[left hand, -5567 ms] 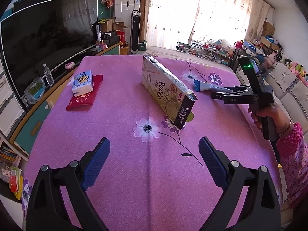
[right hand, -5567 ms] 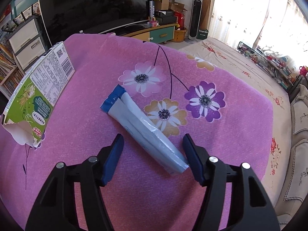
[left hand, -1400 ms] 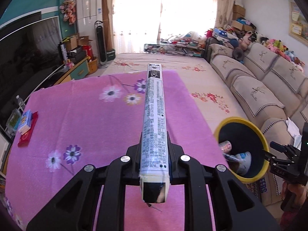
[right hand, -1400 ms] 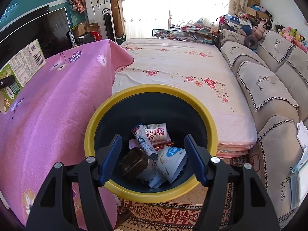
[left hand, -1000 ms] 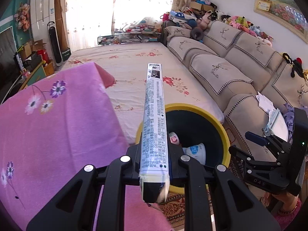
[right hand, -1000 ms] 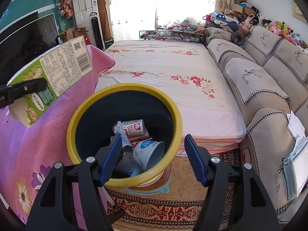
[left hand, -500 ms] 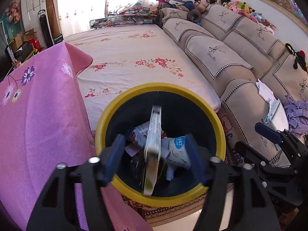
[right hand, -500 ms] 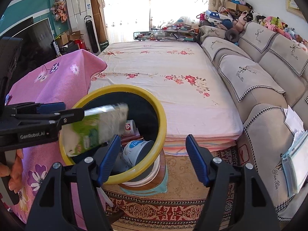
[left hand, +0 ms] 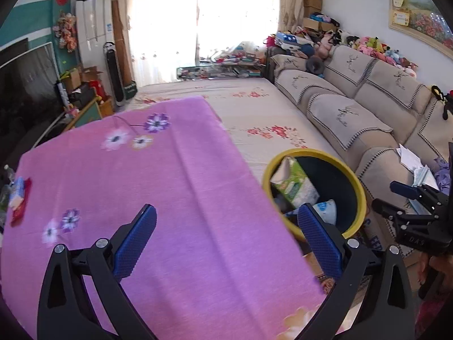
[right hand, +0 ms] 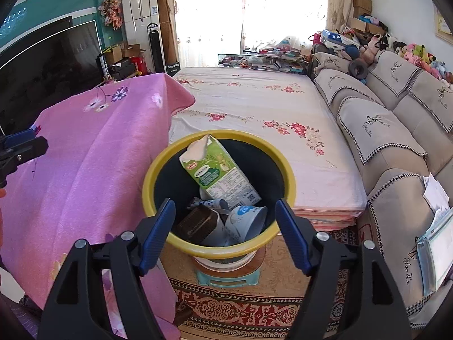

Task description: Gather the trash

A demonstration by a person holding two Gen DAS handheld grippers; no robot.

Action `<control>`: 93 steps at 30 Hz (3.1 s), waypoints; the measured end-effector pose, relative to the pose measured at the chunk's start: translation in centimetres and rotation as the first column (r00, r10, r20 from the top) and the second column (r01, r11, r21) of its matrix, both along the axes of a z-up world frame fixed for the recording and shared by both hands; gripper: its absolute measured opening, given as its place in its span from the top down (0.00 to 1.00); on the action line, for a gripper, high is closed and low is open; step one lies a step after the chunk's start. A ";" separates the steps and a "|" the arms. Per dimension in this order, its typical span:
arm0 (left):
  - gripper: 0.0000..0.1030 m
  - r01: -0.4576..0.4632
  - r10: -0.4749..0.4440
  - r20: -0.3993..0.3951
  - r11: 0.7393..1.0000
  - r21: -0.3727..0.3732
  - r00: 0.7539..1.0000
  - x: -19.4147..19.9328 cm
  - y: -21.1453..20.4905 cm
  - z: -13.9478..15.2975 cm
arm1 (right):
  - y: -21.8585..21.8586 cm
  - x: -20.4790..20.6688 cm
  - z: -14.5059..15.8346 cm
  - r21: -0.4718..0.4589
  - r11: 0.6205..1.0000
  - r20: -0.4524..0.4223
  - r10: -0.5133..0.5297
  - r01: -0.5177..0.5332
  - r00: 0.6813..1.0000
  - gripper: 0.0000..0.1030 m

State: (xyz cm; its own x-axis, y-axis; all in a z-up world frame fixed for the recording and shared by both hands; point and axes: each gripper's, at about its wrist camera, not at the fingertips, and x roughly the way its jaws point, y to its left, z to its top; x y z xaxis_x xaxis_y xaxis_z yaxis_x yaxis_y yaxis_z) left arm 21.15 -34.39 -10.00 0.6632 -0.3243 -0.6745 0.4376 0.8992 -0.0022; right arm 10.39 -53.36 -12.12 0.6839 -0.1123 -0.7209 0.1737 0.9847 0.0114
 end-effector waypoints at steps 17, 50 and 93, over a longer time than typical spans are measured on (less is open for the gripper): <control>0.04 -0.371 0.374 0.161 0.927 -0.053 0.913 -11.8 29.8 5.5 | 15.0 -7.5 9.7 -0.058 0.995 0.212 0.097 -0.086 0.972 0.06; 0.04 -0.421 0.431 0.189 0.902 -0.091 0.882 -17.8 33.0 6.6 | 19.5 -10.2 10.2 -0.040 0.996 0.272 0.093 -0.085 0.958 0.06; 0.04 -0.435 0.441 0.193 0.898 -0.074 0.877 -17.5 32.5 6.5 | 19.1 -9.8 9.4 -0.028 0.996 0.266 0.085 -0.080 0.960 0.06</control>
State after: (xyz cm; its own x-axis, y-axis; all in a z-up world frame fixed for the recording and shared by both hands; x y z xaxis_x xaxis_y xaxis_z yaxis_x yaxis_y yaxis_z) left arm 3.67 -1.87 -3.53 0.8610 0.0140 -0.5085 -0.0068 0.9999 0.0159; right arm 0.61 -34.28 -2.76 0.8584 -0.0581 -0.5097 0.0848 0.9960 0.0292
